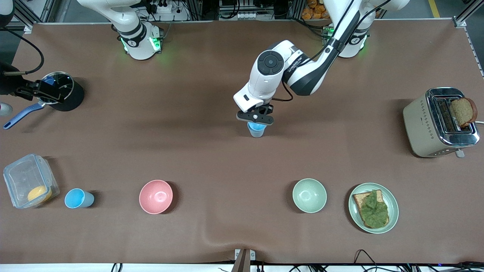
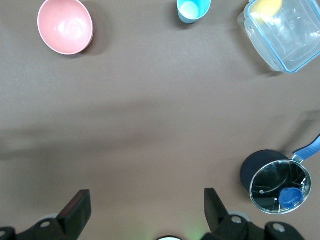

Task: Stack blue cups with both arms

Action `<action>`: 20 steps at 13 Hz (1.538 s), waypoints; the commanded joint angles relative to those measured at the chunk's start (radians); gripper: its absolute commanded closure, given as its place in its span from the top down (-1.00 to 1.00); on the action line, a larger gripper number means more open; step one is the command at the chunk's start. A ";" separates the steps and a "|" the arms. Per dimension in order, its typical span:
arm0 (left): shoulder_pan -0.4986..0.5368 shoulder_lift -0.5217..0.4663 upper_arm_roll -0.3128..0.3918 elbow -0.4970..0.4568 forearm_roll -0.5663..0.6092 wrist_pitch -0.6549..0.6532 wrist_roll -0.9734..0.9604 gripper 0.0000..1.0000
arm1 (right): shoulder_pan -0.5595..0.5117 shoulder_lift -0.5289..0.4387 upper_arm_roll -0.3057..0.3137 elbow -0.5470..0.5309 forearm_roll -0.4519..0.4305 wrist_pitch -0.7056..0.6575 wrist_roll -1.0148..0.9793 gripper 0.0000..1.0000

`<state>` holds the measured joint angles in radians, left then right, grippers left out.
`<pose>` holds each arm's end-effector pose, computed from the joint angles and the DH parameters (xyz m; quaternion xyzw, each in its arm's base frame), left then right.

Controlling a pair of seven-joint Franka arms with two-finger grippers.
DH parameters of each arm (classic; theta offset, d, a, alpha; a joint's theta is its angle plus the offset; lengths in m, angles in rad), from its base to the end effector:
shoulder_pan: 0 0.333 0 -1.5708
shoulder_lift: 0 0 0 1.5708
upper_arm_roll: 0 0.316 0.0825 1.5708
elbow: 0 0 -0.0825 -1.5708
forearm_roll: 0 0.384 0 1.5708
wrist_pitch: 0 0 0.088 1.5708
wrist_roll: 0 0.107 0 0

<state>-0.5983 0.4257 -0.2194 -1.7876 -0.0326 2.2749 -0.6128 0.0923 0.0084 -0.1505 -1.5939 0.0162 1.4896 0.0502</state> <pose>0.4574 -0.4716 0.3274 0.9944 -0.0809 -0.0109 0.0665 0.5461 -0.0296 0.6025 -0.9969 0.0539 0.0562 0.0077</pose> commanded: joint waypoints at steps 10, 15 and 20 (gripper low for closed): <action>0.331 -0.316 0.080 -0.107 0.028 -0.149 0.234 1.00 | -0.005 0.008 -0.001 0.017 -0.013 -0.012 -0.013 1.00; 0.604 -0.545 0.089 -0.095 0.028 -0.461 0.504 1.00 | -0.005 0.008 -0.003 0.015 -0.013 -0.012 -0.015 1.00; 0.621 -0.634 0.178 -0.066 0.031 -0.598 0.489 1.00 | -0.003 0.008 -0.003 0.015 -0.013 -0.014 -0.015 1.00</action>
<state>0.0183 -0.1795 -0.0344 -1.8457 -0.0212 1.7158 -0.1149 0.0914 0.0108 -0.1552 -1.5935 0.0161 1.4885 0.0482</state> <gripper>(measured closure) 0.000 0.000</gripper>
